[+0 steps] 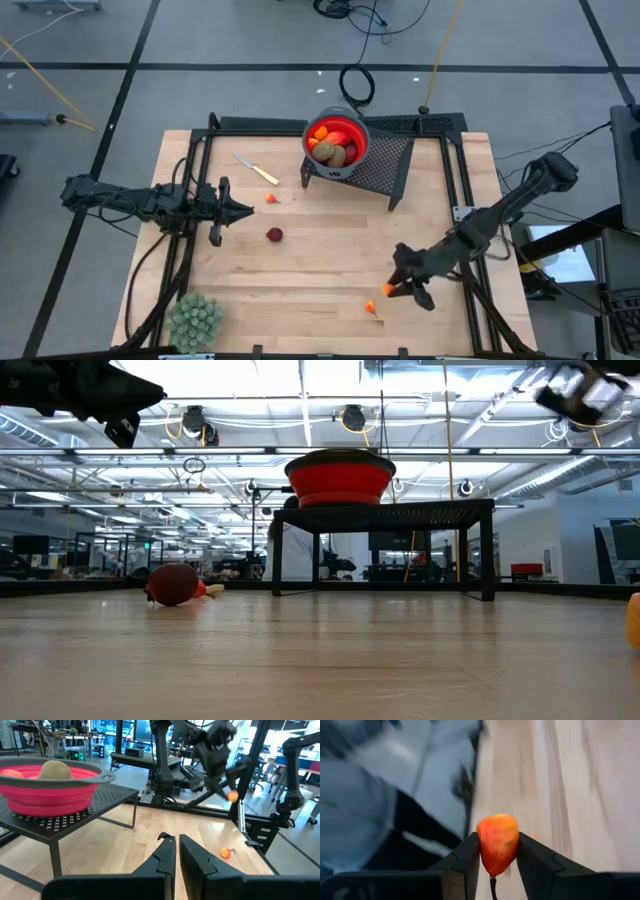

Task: Pick & Place Fruit
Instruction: Put the right pear into the strainer bowl on the shelf

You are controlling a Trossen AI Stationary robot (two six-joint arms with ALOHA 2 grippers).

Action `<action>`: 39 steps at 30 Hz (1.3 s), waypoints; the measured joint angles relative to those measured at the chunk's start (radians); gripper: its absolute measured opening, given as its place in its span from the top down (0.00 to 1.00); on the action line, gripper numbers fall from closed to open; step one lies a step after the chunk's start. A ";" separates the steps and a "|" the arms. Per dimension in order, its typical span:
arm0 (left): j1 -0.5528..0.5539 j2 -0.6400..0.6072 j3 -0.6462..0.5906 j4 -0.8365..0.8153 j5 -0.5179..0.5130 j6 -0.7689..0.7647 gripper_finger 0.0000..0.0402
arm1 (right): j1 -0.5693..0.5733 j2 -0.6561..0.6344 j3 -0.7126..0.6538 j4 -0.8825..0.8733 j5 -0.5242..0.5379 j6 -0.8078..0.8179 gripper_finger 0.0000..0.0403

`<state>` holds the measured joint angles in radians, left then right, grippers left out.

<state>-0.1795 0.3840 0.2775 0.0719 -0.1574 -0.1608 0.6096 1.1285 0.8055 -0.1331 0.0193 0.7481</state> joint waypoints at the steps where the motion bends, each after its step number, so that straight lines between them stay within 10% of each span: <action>1: 0.000 0.000 0.000 0.000 0.000 0.000 0.95 | -0.005 -0.018 0.000 0.032 0.021 -0.020 0.73; 22: 0.000 0.000 0.000 -0.001 0.002 0.029 0.95 | -0.091 -0.095 0.000 0.696 0.087 -0.522 0.73; 39: 0.000 0.000 0.000 -0.001 0.003 0.025 0.95 | -0.113 -0.095 0.001 0.720 0.139 -0.628 0.73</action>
<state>-0.1792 0.3843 0.2775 0.0711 -0.1541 -0.1363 0.4969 1.0340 0.8062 0.5872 0.1580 0.1205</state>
